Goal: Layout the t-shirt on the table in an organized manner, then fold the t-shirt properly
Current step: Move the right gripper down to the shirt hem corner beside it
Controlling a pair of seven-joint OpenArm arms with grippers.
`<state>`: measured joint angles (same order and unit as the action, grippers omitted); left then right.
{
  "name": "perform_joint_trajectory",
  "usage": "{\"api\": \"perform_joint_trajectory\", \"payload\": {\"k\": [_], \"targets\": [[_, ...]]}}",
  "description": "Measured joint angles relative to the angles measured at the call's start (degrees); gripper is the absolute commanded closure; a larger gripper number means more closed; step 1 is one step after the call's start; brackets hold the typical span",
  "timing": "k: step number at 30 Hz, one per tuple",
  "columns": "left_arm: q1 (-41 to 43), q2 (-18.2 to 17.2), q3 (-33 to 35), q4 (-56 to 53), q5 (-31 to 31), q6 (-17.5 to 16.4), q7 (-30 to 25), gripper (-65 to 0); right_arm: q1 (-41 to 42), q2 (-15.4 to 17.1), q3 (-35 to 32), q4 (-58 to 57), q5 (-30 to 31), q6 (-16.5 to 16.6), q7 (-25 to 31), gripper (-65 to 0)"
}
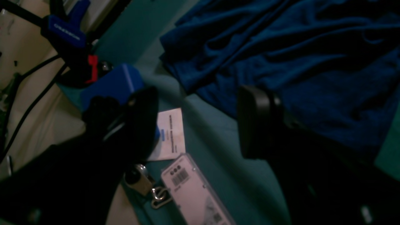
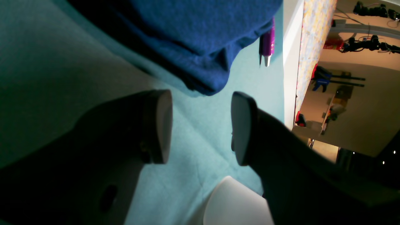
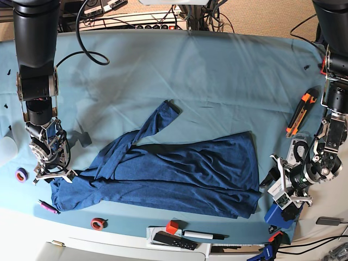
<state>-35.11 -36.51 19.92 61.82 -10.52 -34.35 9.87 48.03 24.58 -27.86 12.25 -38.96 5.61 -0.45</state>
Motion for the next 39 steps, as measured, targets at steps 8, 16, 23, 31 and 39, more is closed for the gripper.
{"api": "perform_joint_trajectory", "payload": {"k": [8,16,23,31,39], "targets": [[0.00,0.02,0.00,0.00,-0.02,0.79,0.00,-36.9,0.00,-1.97,0.00,0.00,0.07,-0.07,0.57,-30.0],[0.00,0.00,0.00,0.00,-0.02,1.51,0.00,-36.9,-0.04,-5.40,0.00,0.02,0.28,-0.02,0.63,-13.0],[0.00,0.00,0.00,0.00,0.00,1.51,0.02,-36.9,-0.11,-5.38,0.00,0.00,0.24,-0.04,-0.42,-9.3],[0.00,0.00,0.00,0.00,-0.02,1.51,0.00,-36.9,-0.11,-3.58,0.00,0.00,3.67,-7.19,-4.79,-9.9],[0.00,0.00,0.00,0.00,-0.02,1.51,0.02,-36.9,-0.11,-1.60,0.00,0.00,7.65,-7.28,-5.73,-23.7]]}}
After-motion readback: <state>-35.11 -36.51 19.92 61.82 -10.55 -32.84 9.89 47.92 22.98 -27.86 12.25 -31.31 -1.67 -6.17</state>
